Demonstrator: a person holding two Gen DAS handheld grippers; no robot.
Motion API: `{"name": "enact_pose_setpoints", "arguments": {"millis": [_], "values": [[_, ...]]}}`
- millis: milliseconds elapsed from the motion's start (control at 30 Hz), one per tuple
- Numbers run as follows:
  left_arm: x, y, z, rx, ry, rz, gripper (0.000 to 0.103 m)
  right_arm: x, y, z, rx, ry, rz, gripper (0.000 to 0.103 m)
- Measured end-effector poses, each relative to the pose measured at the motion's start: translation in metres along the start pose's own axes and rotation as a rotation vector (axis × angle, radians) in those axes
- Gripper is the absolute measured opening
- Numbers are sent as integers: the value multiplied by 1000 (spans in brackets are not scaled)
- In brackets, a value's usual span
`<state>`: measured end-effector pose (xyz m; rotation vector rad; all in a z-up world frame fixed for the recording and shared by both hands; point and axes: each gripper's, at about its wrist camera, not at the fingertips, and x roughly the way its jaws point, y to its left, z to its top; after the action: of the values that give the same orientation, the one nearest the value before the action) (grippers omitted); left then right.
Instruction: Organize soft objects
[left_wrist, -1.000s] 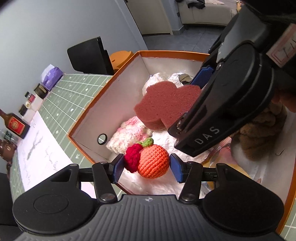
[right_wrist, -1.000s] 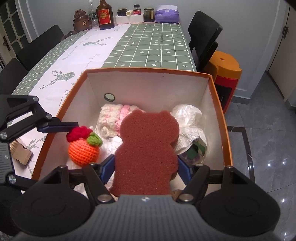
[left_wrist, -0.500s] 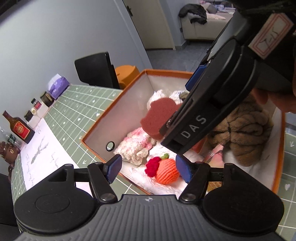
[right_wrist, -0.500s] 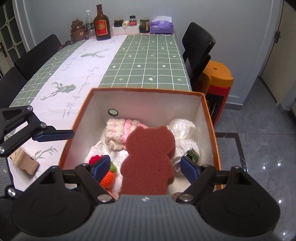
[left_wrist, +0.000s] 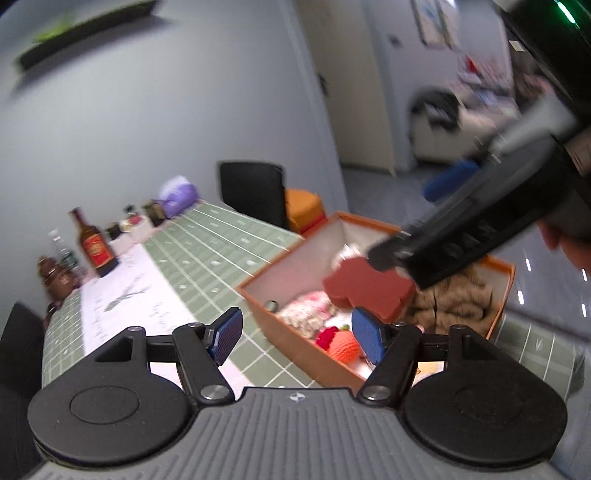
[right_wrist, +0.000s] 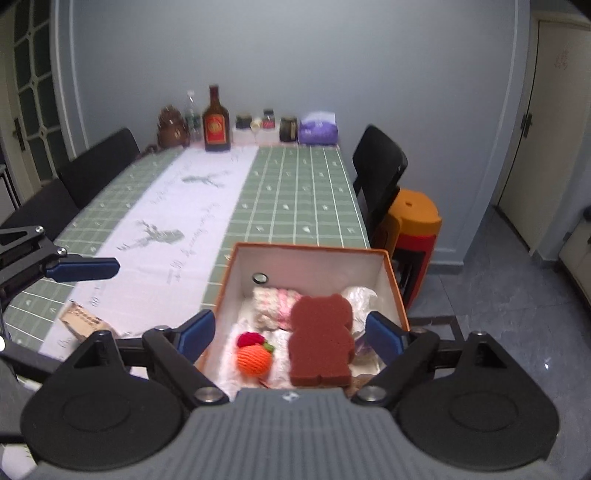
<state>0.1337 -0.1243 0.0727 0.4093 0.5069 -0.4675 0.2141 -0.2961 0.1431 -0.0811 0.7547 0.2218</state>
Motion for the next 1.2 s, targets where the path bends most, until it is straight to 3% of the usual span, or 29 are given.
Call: {"name": "enact_pose_setpoints", "arguments": {"millis": [200,400,600,800,1000,1200], "values": [[-64,23,-37,-155,-118,92,80,-43,39,-33,-23,-102,25,95],[-98,35,-76,-287,-131,225,80,-61,84,-81,-69,-192,10,95],[-115,37,-120,-346,-140,356,85,-57,121,-122,-65,-243,31,97],[-116,38,-163,-477,-88,431,87,-31,150,-149,-47,-197,42,97],[-103,37,-197,-538,44,407,87,-3,167,-173,-62,-103,46,97],[-90,34,-210,-560,105,397,89,21,167,-190,-27,-36,30,97]]}}
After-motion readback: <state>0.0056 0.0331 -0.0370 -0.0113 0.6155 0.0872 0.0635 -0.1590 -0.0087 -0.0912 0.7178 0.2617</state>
